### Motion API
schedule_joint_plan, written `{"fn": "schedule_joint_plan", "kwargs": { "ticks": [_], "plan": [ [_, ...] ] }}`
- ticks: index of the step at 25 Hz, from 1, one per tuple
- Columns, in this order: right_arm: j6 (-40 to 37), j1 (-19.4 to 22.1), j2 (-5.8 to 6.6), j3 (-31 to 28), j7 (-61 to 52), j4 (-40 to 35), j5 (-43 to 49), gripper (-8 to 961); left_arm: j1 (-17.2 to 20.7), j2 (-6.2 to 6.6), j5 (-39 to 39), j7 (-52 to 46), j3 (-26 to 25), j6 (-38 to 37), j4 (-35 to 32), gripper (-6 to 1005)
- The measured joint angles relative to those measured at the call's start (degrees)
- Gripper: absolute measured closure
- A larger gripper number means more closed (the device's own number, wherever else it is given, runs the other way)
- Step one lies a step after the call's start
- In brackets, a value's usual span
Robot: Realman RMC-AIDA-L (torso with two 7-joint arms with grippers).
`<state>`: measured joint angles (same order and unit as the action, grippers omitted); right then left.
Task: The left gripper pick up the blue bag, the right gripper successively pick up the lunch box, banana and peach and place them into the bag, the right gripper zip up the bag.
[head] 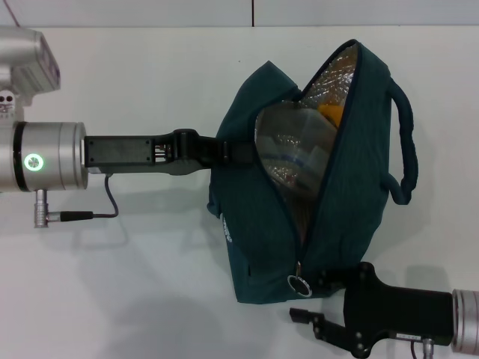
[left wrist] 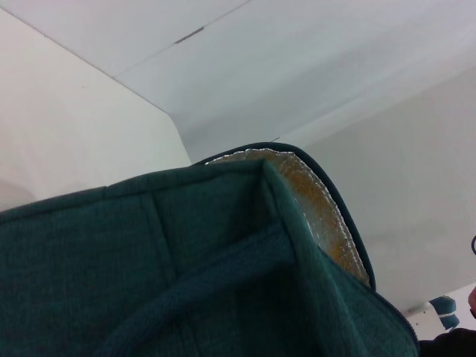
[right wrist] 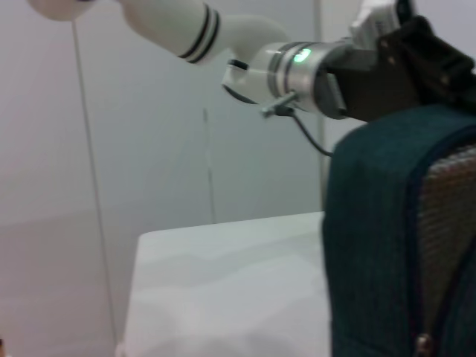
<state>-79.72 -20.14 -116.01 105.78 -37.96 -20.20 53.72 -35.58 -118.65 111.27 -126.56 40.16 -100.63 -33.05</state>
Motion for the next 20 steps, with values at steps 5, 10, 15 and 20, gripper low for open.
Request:
{"fn": "schedule_joint_plan", "kwargs": {
  "ticks": [5, 10, 15, 20],
  "plan": [
    [0.4, 0.0, 0.0, 0.2, 0.0, 0.0, -0.6, 726, 0.0, 0.0, 0.0, 0.0, 0.0, -0.3, 0.0, 951],
    [0.4, 0.0, -0.01, 0.1, 0.0, 0.0, -0.7, 791, 0.0, 0.0, 0.0, 0.0, 0.0, -0.5, 0.0, 951],
    [1.0, 0.0, -0.01, 0.1, -0.1, 0.0, -0.7, 857, -0.1, -0.05, 0.0, 0.4, 0.0, -0.6, 0.0, 951],
    [1.4, 0.0, -0.01, 0.2, -0.1, -0.1, -0.7, 873, -0.1, -0.08, 0.0, 0.5, 0.0, -0.6, 0.0, 951]
  ]
}}
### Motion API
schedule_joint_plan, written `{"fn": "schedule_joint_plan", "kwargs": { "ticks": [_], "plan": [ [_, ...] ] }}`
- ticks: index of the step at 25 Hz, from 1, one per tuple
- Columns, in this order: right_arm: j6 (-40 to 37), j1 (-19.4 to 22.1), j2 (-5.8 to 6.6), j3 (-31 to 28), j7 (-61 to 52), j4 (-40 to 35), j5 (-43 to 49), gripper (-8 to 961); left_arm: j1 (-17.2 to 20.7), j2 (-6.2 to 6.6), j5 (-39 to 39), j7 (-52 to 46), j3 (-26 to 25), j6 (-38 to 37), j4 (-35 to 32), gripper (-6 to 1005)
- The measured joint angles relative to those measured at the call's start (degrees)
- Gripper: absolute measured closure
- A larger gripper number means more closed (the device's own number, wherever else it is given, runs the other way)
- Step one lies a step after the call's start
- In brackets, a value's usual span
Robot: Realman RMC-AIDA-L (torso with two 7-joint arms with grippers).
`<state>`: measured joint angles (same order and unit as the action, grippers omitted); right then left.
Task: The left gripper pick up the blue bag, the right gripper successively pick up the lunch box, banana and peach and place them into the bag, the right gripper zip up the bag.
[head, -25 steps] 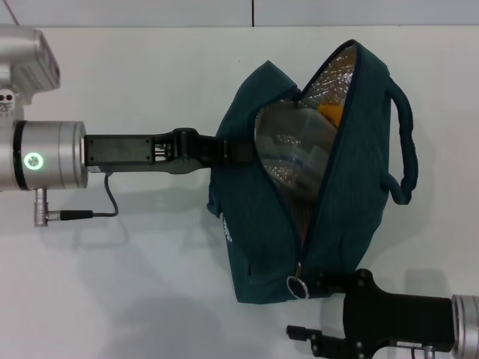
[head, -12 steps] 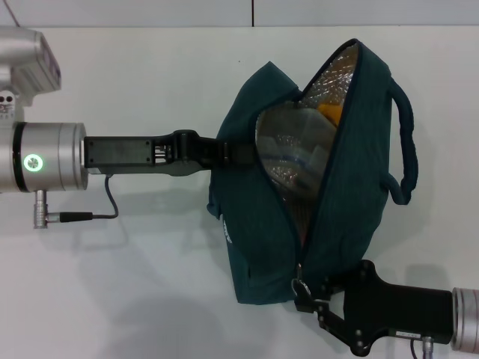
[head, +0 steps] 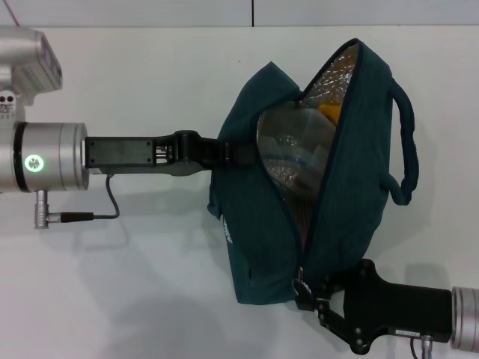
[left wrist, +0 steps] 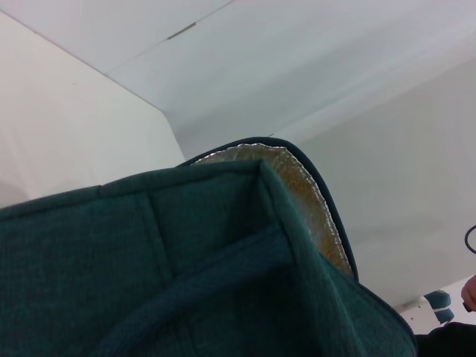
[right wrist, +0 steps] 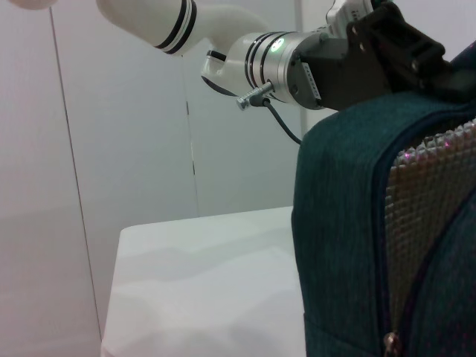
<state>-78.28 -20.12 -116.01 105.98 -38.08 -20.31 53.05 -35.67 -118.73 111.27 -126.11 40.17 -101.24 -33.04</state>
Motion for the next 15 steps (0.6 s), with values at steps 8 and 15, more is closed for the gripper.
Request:
{"fn": "schedule_joint_plan", "kwargs": {
  "ticks": [8, 15],
  "plan": [
    [-0.3, 0.0, 0.0, -0.1, 0.0, 0.1, -0.1, 926, 0.1, -0.1, 0.0, 0.2, 0.0, 0.0, 0.0, 951],
    [-1.2, 0.8, 0.12, -0.1, 0.1, 0.2, -1.5, 939, 0.2, -0.09, 0.0, 1.0, -0.2, 0.0, 0.0, 951]
  ]
}}
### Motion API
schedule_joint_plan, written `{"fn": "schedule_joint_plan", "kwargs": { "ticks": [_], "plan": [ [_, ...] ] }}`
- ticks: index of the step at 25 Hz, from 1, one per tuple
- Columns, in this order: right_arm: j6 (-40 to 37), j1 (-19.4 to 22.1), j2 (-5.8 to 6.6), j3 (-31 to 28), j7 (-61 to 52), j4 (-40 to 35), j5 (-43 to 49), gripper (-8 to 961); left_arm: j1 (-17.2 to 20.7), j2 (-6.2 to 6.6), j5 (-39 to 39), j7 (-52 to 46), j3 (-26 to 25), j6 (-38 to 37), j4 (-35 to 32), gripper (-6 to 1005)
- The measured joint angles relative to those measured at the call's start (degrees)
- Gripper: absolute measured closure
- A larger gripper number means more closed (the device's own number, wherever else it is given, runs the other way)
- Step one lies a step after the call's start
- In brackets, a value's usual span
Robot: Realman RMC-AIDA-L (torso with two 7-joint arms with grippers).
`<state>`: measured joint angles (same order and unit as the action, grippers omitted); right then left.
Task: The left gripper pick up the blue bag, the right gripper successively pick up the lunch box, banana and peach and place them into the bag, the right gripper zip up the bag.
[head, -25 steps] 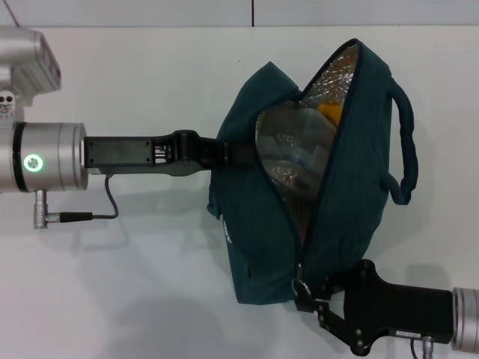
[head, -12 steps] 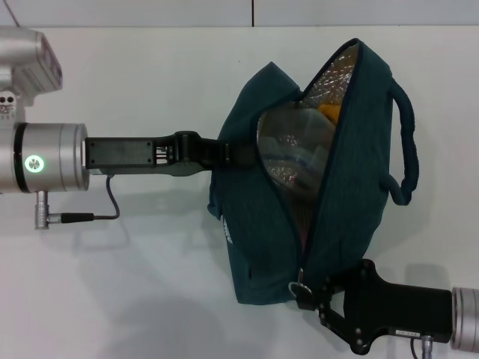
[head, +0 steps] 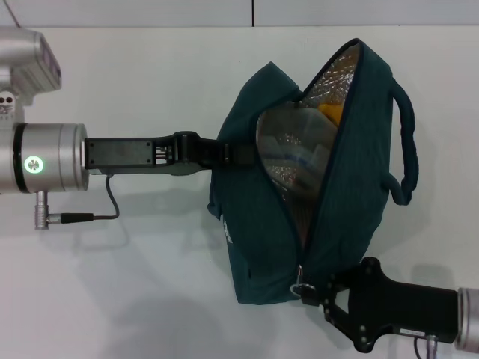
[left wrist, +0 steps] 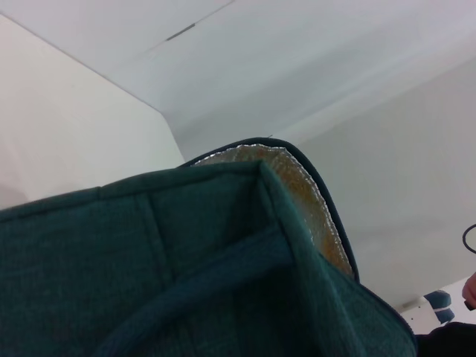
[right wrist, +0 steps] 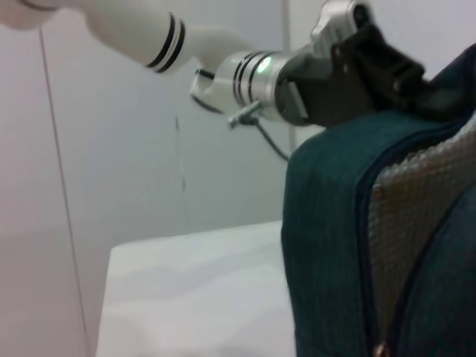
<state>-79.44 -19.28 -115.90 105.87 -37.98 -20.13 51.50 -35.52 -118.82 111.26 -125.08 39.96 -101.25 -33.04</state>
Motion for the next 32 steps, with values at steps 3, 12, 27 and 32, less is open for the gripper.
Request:
{"fn": "schedule_joint_plan", "kwargs": {
  "ticks": [3, 12, 27, 32],
  "plan": [
    [-2.0, 1.1, 0.33, -0.4, 0.0, 0.0, -1.6, 937, 0.1, -0.11, 0.0, 1.4, -0.1, 0.0, 0.0, 951],
    [-11.5, 4.1, 0.62, -6.8, 0.0, 2.4, -3.6, 933, 1.0, -0.36, -0.1, 6.7, -0.1, 0.5, 0.0, 947],
    [-15.7, 3.1, 0.5, -8.1, 0.0, 2.6, -4.9, 925, 4.8, -0.24, -8.4, 16.1, -0.4, -1.0, -0.5, 523],
    [-18.5, 3.0, 0.5, -8.1, 1.3, 2.4, -7.0, 923, 6.3, 0.86, -11.7, 18.0, -0.5, -3.2, -0.7, 404]
  ]
}}
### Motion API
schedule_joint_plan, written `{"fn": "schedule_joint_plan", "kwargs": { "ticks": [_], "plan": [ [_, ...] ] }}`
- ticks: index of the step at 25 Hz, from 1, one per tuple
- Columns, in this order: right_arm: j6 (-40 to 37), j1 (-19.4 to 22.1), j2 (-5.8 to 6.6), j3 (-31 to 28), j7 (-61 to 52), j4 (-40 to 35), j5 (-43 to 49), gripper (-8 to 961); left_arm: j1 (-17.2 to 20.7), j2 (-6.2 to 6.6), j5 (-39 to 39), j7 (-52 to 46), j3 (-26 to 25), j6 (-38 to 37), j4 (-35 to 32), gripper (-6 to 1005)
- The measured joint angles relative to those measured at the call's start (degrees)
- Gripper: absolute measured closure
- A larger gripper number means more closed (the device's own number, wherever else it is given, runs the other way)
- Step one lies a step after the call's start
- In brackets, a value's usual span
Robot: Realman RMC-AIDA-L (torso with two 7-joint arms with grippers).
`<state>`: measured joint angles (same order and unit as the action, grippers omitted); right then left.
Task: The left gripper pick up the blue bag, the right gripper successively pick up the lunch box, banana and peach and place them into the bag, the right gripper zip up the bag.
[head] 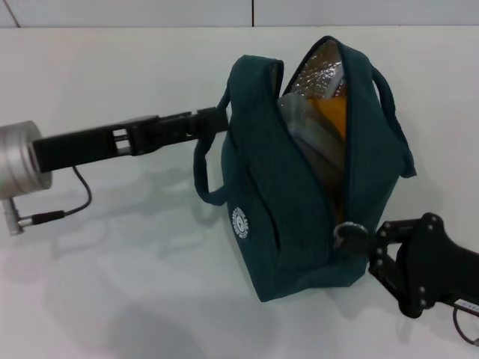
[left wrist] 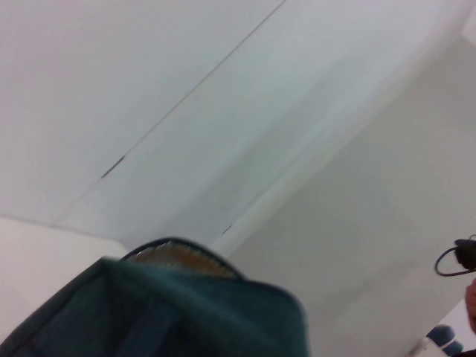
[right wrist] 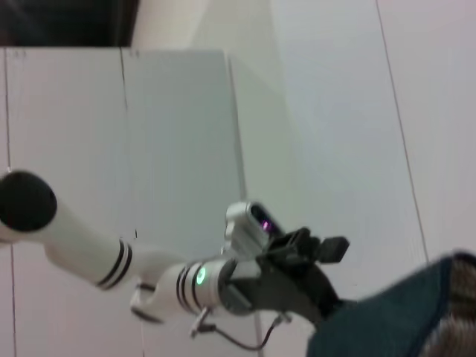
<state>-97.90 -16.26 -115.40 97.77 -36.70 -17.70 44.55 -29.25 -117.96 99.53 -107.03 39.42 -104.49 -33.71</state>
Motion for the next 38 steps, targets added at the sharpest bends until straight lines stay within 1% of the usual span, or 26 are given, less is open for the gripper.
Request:
{"fn": "schedule_joint_plan", "kwargs": {
  "ticks": [3, 6, 8, 13, 17, 20, 24, 26, 28, 30, 31, 35, 38],
  "plan": [
    [-1.4, 0.0, 0.0, 0.0, 1.0, 0.0, -1.8, 921, 1.2, 0.28, -2.8, 3.2, 0.0, -2.3, 0.0, 332],
    [-2.7, -0.7, -0.06, -0.2, 1.6, -0.1, -4.0, 920, 2.5, 0.31, -4.6, 7.0, 0.1, -4.3, -0.1, 210],
    [-2.9, -1.4, -0.17, -0.3, 1.7, -0.7, -5.0, 919, 3.0, 0.25, -4.7, 8.6, 0.2, -4.8, 0.0, 212],
    [-2.1, -2.9, -0.36, -0.5, 1.4, -3.6, -7.5, 916, 4.9, -0.77, -4.7, 13.5, 0.4, -6.1, 0.3, 215],
    [-0.6, -5.9, -0.37, -0.3, 0.9, -4.2, -8.7, 914, 7.0, -1.34, -4.8, 17.1, 0.2, -6.6, 0.4, 216],
    [0.4, -7.5, -0.46, -0.3, 0.6, -4.0, -8.9, 913, 8.4, -1.44, -4.9, 19.0, 0.1, -7.4, 0.8, 216],
    [2.2, -8.7, -0.56, -0.3, 0.5, -4.4, -11.0, 911, 9.1, -1.45, -4.9, 22.6, 0.2, -8.6, 3.3, 217],
    [2.8, -9.9, -0.67, -0.2, 0.5, -4.4, -12.1, 910, 9.8, -1.43, -4.9, 24.4, 0.3, -9.1, 4.2, 217],
    [3.7, -11.9, -0.79, -0.2, 0.0, -4.3, -12.5, 909, 10.7, -1.51, -4.9, 26.1, 0.3, -9.3, 4.5, 217],
    [4.4, -13.3, -0.82, -0.1, -0.6, -4.3, -12.5, 907, 11.0, -1.57, -4.6, 30.0, 0.3, -9.2, 6.4, 218],
    [4.9, -14.1, -0.83, -0.1, -0.8, -4.3, -12.6, 907, 11.0, -1.57, -4.6, 30.0, 0.3, -9.2, 6.4, 218],
    [8.3, -16.9, -0.81, 0.0, -1.0, -4.4, -12.6, 905, 11.1, -1.59, -4.8, 35.3, 0.0, -8.1, 9.5, 218],
    [10.9, -19.4, -0.81, 0.3, -1.0, -4.5, -12.6, 903, 11.2, -1.68, -6.6, 38.7, -0.1, -4.8, 11.8, 219]
  ]
}}
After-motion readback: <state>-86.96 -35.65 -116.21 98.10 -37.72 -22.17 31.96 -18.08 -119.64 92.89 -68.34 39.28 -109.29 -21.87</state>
